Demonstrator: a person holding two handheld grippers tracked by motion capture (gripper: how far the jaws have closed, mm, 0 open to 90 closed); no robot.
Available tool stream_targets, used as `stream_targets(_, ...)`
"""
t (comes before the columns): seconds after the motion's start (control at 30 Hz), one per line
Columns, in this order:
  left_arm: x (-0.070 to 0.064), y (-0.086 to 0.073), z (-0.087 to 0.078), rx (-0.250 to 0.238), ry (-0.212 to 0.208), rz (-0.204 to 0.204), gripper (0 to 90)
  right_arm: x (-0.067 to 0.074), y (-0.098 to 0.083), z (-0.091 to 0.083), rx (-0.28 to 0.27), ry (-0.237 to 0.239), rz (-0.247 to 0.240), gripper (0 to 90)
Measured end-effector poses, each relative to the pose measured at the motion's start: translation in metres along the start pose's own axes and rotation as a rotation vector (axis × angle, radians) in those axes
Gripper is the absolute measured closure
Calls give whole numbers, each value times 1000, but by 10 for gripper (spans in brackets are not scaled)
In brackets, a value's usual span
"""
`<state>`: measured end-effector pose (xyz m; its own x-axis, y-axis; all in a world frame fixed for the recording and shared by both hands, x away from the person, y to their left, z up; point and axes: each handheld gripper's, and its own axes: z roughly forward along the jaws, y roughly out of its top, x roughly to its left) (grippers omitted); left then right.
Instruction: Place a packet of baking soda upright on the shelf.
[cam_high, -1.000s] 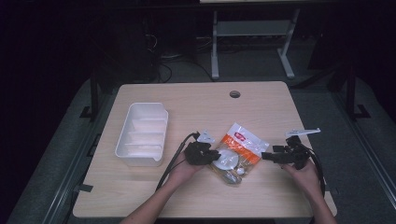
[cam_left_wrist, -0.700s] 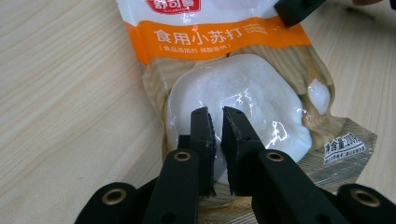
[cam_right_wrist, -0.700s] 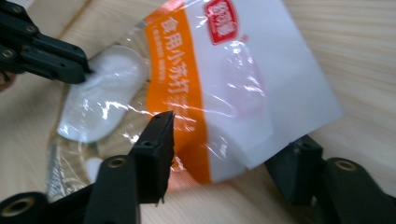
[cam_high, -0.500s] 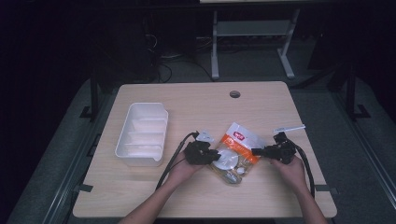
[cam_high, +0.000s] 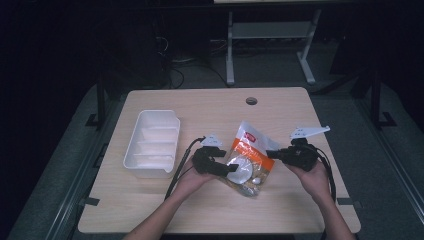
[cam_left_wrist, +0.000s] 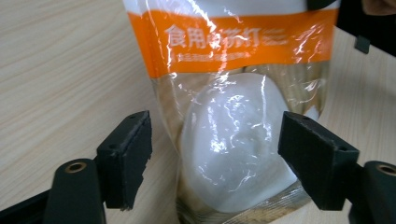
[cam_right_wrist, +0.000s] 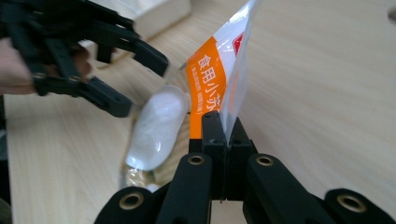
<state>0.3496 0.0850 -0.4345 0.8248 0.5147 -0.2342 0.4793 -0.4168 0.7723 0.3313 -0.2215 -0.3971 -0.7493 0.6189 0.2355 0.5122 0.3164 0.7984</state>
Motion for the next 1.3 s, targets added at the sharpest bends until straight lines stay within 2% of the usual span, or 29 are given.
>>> stream_targets(0.03,2,0,-2,-7,-8,-9,219,9,10,-4,-11,7,-43,900)
stream_targets(0.07,3,-1,-3,-12,-11,-13,219,9,10,-4,-11,7,-43,900)
stream_targets(0.13,6,-1,-5,-20,-34,-30,217,18,18,-7,-15,12,-83,900)
stream_targets(0.2,8,-2,-6,-26,-60,-37,240,33,31,-11,-12,28,-155,900)
stream_targets(0.27,8,-3,-6,-30,-88,-34,242,37,34,-11,-13,34,-168,900)
stream_targets(0.3,8,-3,-6,-30,-95,-30,271,45,39,-12,-10,43,-208,900)
stream_targets(0.33,8,-3,-6,-35,-105,-26,312,49,41,-12,-7,45,-227,900)
stream_targets(0.37,7,-2,-6,-41,-122,-22,312,49,41,-12,-7,45,-227,900)
stream_targets(0.43,6,-2,-7,-48,-149,0,404,52,41,-12,-3,47,-246,900)
stream_targets(0.47,4,-2,-7,-45,-140,12,513,50,39,-13,-1,45,-242,900)
stream_targets(0.5,3,-2,-7,-43,-130,22,564,48,37,-13,-4,50,-235,898)
stream_targets(0.53,3,-2,-7,-37,-119,40,564,48,37,-13,-4,50,-235,898)
stream_targets(0.63,4,-3,-6,-32,-131,38,734,36,26,-14,-22,57,-190,894)
stream_targets(0.7,3,-3,-5,-29,-130,47,754,33,21,-13,-29,55,-181,867)
stream_targets(0.73,2,-3,-5,-29,-130,47,759,31,19,-12,-33,59,-176,808)
stream_targets(0.77,2,-3,-4,-27,-132,47,761,28,17,-10,-16,69,-166,792)
stream_targets(0.87,0,-3,-4,-25,-129,51,763,25,13,-5,11,61,-169,753)
stream_targets(0.9,0,-3,-4,-22,-127,54,764,22,9,3,40,67,-154,730)
stream_targets(1.17,-3,-3,-6,-14,-123,67,766,15,5,19,57,87,-127,740)
stream_targets(1.23,-3,-4,-6,-13,-120,69,765,15,5,25,69,94,-126,823)
stream_targets(1.27,-4,-4,-7,-13,-118,70,765,15,5,25,69,94,-126,823)
stream_targets(1.3,-3,-4,-8,-15,-117,70,756,15,5,27,70,91,-131,888)
